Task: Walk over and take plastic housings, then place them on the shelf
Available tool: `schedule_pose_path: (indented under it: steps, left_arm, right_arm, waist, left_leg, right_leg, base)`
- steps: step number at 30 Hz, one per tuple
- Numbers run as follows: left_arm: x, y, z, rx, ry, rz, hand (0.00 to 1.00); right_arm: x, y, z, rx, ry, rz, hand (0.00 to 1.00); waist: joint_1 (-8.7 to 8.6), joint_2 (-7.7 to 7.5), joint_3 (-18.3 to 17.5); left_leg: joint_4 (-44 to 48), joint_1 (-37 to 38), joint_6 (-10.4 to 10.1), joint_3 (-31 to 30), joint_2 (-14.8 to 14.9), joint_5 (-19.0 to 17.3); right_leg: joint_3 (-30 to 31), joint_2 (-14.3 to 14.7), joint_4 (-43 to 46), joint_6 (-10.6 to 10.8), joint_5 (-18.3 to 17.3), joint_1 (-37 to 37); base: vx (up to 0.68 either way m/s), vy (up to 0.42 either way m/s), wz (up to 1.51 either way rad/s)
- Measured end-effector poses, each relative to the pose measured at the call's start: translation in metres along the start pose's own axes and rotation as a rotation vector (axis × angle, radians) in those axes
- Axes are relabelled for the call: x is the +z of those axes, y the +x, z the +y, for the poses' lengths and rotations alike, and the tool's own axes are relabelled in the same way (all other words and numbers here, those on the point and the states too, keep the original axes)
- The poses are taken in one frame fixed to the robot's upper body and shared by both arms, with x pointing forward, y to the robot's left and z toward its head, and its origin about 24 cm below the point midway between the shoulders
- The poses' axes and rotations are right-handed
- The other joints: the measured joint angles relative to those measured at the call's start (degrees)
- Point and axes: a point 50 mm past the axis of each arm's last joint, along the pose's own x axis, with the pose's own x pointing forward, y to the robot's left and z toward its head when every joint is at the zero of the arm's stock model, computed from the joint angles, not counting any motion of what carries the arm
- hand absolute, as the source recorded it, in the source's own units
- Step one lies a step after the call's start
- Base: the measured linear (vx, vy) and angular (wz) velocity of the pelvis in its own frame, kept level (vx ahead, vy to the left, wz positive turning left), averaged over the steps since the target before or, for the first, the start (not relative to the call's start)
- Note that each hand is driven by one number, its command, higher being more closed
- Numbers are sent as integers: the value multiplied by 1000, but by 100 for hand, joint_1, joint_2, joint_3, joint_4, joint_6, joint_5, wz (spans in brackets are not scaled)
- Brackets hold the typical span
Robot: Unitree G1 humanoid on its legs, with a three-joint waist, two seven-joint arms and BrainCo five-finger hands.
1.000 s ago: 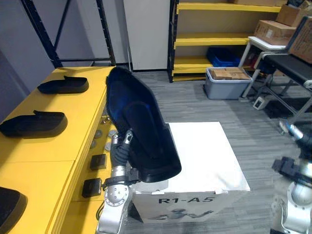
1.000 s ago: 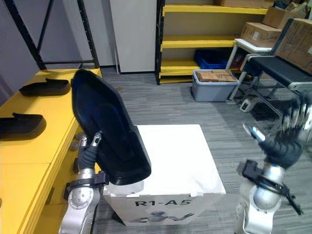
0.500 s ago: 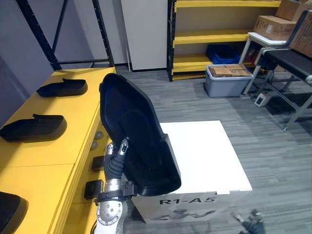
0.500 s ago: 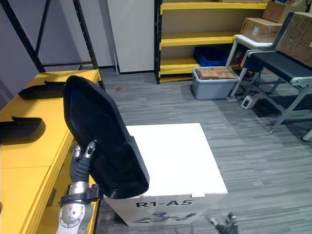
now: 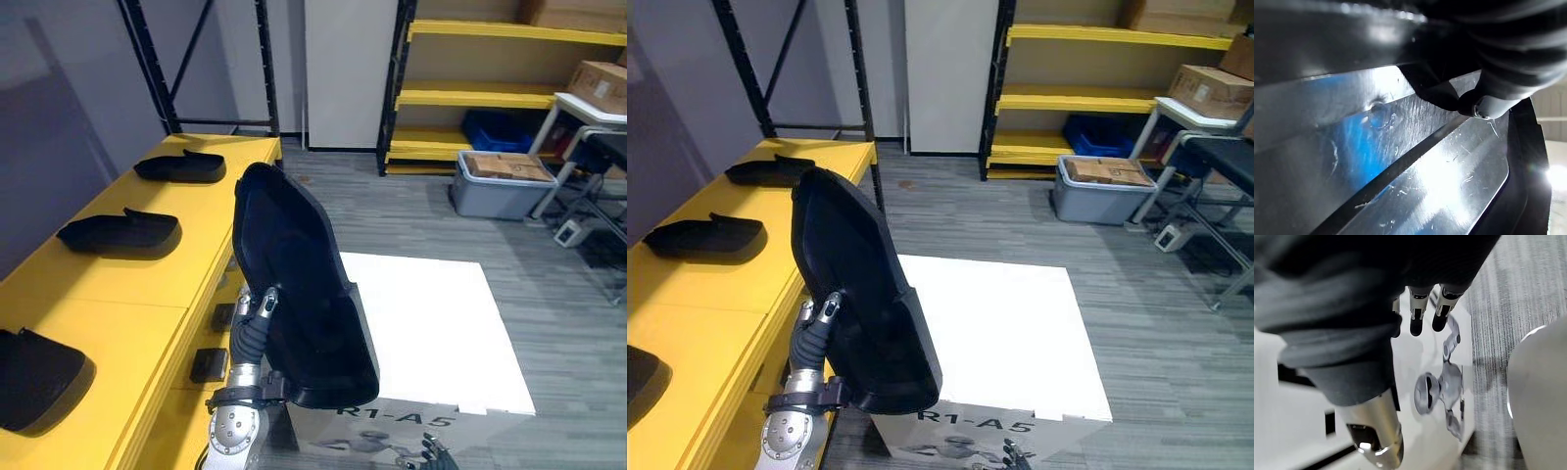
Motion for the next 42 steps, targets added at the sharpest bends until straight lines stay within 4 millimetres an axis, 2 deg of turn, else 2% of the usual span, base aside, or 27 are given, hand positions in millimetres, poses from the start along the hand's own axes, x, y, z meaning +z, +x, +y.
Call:
schedule_pose_path:
  steps: [2, 4, 5, 7, 9, 10, 12, 13, 14, 15, 17, 20, 21, 22, 23, 24, 25, 26, 27, 29, 30, 32, 33, 34, 36, 39, 42]
  left_arm:
    - [0, 0, 0, -6, 2, 0, 100]
    - [3, 2, -4, -21, -4, -16, 100]
    - [6, 3, -4, -18, -6, -29, 100]
    - [9, 6, -4, -21, -8, -46, 100]
    - [10, 10, -7, -31, -11, -60, 100]
    - [11, 11, -8, -36, -13, -63, 100]
    - [13, 15, -16, -59, -27, -80, 100]
    - [15, 17, -28, -88, -57, -93, 100]
    - [15, 18, -32, -102, -67, -98, 100]
    - [14, 21, -34, -114, -56, -98, 100]
    - [12, 21, -26, -79, -27, -89, 100]
    - [10, 22, -14, -20, 24, -80, 100]
    - [9, 21, -13, -16, 39, -76, 100]
    - [8, 20, -13, -16, 47, -72, 100]
    - [7, 19, -12, -10, 60, -69, 100]
    - [6, 19, -10, 5, 74, -68, 100]
    - [6, 19, -10, 10, 83, -68, 100]
    - [4, 19, -10, 12, 95, -64, 100]
    - [2, 19, -11, 11, 108, -58, 100]
    - [-3, 19, -15, -1, 108, -38, 100]
    - [-3, 18, -17, -9, 106, -35, 100]
    - [-9, 15, -19, 8, 86, -1, 100]
    - [-7, 12, -18, 22, 73, -1, 100]
    - [-6, 11, -17, 26, 73, -6, 100]
    - [-4, 11, -15, 31, 73, -14, 100]
    - [-6, 8, -10, 46, 80, 0, 100]
    - [-5, 8, -3, 74, 90, -2, 100]
  right_arm:
    - [2, 3, 5, 23, -41, 4, 0]
    - [6, 4, 7, 34, -72, -7, 0]
    - [11, 7, 7, 36, -93, -16, 0]
    - [15, 11, 5, 23, -112, -13, 0]
    - [15, 13, -2, -1, -139, 4, 0]
    - [14, 13, -3, -9, -140, 5, 0]
    - [14, 13, -4, -19, -136, 5, 0]
    - [16, 13, -9, -34, -136, -1, 0]
    - [16, 13, -11, -43, -135, 4, 0]
    - [18, 15, -3, -28, -111, -1, 0]
    - [19, 16, 9, -2, -92, -4, 0]
    - [20, 17, 16, 18, -84, -5, 0]
    - [20, 17, 14, 14, -87, -4, 0]
    - [20, 16, 12, 10, -89, -2, 0]
    - [21, 17, 11, 6, -90, -5, 0]
    - [23, 17, 9, 4, -93, -16, 0]
    - [24, 17, 8, 1, -95, -18, 0]
    - [24, 17, 6, -4, -86, -22, 0]
    - [26, 17, 5, -7, -80, -30, 0]
    - [27, 15, 4, -12, -71, -43, 0]
    - [23, 12, 6, -13, -58, -44, 0]
    - [21, 10, 4, -26, -37, -42, 0]
    - [18, 8, 4, -26, -35, -38, 0]
    - [18, 8, 4, -25, -35, -38, 0]
    - [13, 5, 5, -26, -28, -32, 0]
    - [8, 2, 9, -25, -10, -27, 0]
    - [4, 0, 18, -14, 15, -17, 0]
  waist:
    - [47, -56, 75]
    - [129, -41, 212]
    - [119, -62, 331]
    - [105, -46, 410]
    - [83, -78, 443]
    - [43, -77, 439]
    - [-113, -41, 414]
    - [-256, 150, 295]
    - [-277, 222, 240]
    - [-290, 105, 241]
    - [-277, 52, 261]
    - [-178, 24, 333]
    - [-196, 11, 379]
    - [-221, 36, 394]
    - [-267, 78, 416]
    - [-343, 81, 429]
    - [-362, 94, 437]
    - [-421, 98, 437]
    - [-504, 97, 437]
    - [-542, 37, 402]
    - [-526, -145, 351]
    - [-434, -14, 327]
    - [-293, 88, 264]
    - [-269, 93, 260]
    - [-86, 62, 232]
    - [-44, -23, 173]
    - [-16, -231, 211]
  left_leg:
    - [100, -113, -11, -308, -38, 8]
    - [338, -410, -52, -657, -117, 46]
    - [364, -625, -205, -662, -164, 126]
    - [836, -1077, 34, 619, 143, -71]
    - [2075, -1277, 317, 2334, 649, -603]
    - [2330, -1219, 370, 2653, 762, -723]
    - [2520, -912, 340, 3377, 1022, -932]
    - [1985, -700, 51, 3546, 1101, -891]
    - [1684, -678, 88, 3417, 945, -979]
    - [1427, -721, 252, 3200, 628, -850]
    - [1390, -692, 357, 3064, 479, -898]
    - [1384, -451, 512, 2857, 241, -1000]
    - [1324, -315, 535, 2681, 146, -1014]
    - [1271, -256, 548, 2580, 124, -1024]
    - [1166, -204, 583, 2368, 108, -1055]
    - [1125, -208, 584, 2168, 118, -1055]
    - [1106, -199, 581, 2051, 109, -1055]
    - [1080, -185, 575, 1864, 94, -1053]
    - [1082, -202, 515, 1624, 67, -1015]
    - [1166, -293, 438, 1269, -20, -995]
    - [1363, -401, 334, 1039, -176, -1069]
    - [1498, -454, 222, 844, -50, -1137]
    - [1549, -503, 188, 826, 110, -1156]
    - [1546, -511, 178, 822, 158, -1161]
    - [1482, -506, 123, 806, 267, -1168]
    - [1502, -548, 92, 640, 236, -1152]
    - [1711, -752, 33, 457, 152, -1112]
  right_leg:
    - [-315, -31, 3, 2, -17, 83]
    - [-731, -102, 76, 3, -46, 71]
    - [-1071, -189, 100, -10, -43, 56]
    - [-1609, -302, 117, -28, -31, -29]
    - [-2216, -605, 170, -6, -19, 80]
    - [-2388, -690, 171, 10, -10, 154]
    - [-2862, -900, 166, 104, 44, 362]
    - [-3222, -905, 182, 278, 139, 461]
    - [-3361, -902, 166, 347, 193, 456]
    - [-3586, -1067, 123, 281, 332, 487]
    - [-3599, -1229, 285, 222, 372, 545]
    - [-3460, -1835, 1415, 175, 406, 542]
    - [-3228, -2060, 1965, 16, 511, 478]
    - [-2954, -2137, 2287, -102, 545, 361]
    - [-2089, -2021, 2755, -52, 278, -20]
    - [-1218, -1641, 2882, -21, -190, -377]
    - [-816, -1427, 2858, -7, -360, -520]
    - [-66, -982, 2667, 71, -568, -791]
    - [568, -601, 2404, 129, -628, -1020]
    - [1435, -212, 1840, 184, -604, -1214]
    - [1683, -249, 1291, 320, -248, -1215]
    - [1349, -229, 1188, 351, -311, -1024]
    - [1153, -126, 977, 276, -261, -899]
    - [1078, -97, 891, 256, -247, -833]
    - [946, 11, 620, 206, -165, -635]
    - [714, -17, 373, 233, -117, -433]
    - [347, -127, 277, 238, -115, -308]
  base:
    - [-78, -45, 85]
    - [-122, -38, 116]
    - [-181, 10, 146]
    - [-175, 68, 143]
    - [-31, 134, 130]
    - [35, 192, 146]
    - [47, 197, 141]
    - [74, 251, 135]
    - [113, 307, 158]
    - [108, 254, 100]
    - [122, 247, 66]
    - [116, 225, 46]
    - [93, 157, 65]
    - [63, 85, 75]
    - [18, -6, 76]
    - [15, -44, 76]
    - [7, -98, 78]
    - [29, -107, 87]
    - [54, -149, 94]
    - [71, -208, 119]
    - [68, -225, 138]
    - [99, -181, 89]
    - [126, -157, 49]
    - [138, -174, 50]
    - [88, -102, 25]
    - [76, 2, 37]
    - [36, 40, 58]
